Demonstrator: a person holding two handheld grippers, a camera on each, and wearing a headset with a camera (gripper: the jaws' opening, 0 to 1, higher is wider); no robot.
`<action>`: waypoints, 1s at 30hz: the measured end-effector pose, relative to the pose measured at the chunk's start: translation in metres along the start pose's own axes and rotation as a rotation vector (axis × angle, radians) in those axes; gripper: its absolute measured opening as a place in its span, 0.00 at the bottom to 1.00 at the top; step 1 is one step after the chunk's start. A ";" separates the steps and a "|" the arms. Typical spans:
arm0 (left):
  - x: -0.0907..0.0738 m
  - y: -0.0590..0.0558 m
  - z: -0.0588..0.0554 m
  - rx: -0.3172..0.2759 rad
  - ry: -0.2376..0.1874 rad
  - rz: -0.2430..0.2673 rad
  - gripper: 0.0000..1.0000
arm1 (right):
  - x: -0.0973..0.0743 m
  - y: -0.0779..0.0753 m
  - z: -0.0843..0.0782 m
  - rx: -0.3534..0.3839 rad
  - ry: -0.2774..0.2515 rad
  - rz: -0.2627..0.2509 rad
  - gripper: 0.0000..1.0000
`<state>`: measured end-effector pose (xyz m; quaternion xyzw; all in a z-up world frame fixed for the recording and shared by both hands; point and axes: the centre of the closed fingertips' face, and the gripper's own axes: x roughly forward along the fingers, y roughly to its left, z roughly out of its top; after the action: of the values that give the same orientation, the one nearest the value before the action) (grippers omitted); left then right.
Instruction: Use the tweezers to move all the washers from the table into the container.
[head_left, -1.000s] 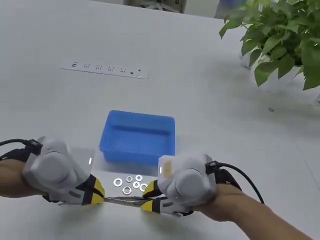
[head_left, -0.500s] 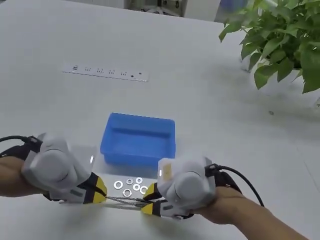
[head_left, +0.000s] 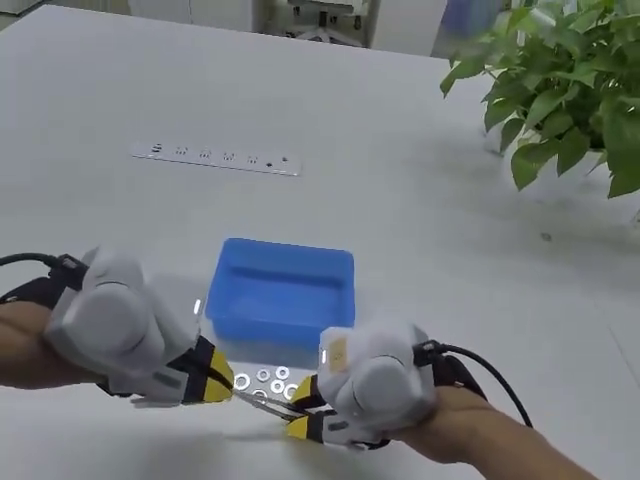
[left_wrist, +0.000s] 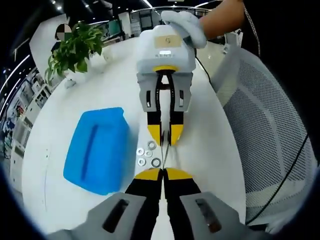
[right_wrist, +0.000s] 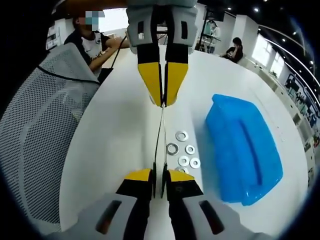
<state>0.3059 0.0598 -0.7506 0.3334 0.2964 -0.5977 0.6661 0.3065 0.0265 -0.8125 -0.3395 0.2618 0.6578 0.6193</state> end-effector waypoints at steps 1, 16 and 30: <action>-0.001 0.000 0.002 0.002 -0.004 0.000 0.05 | -0.001 0.000 0.001 0.001 -0.003 -0.001 0.12; -0.021 0.008 0.050 0.035 -0.103 0.019 0.05 | -0.010 -0.008 0.020 0.067 -0.082 -0.037 0.11; -0.014 0.002 0.059 0.042 -0.130 -0.005 0.06 | -0.003 -0.002 0.023 0.078 -0.092 -0.022 0.11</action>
<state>0.3062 0.0210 -0.7035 0.3071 0.2409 -0.6258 0.6753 0.3053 0.0423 -0.7957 -0.2875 0.2545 0.6551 0.6507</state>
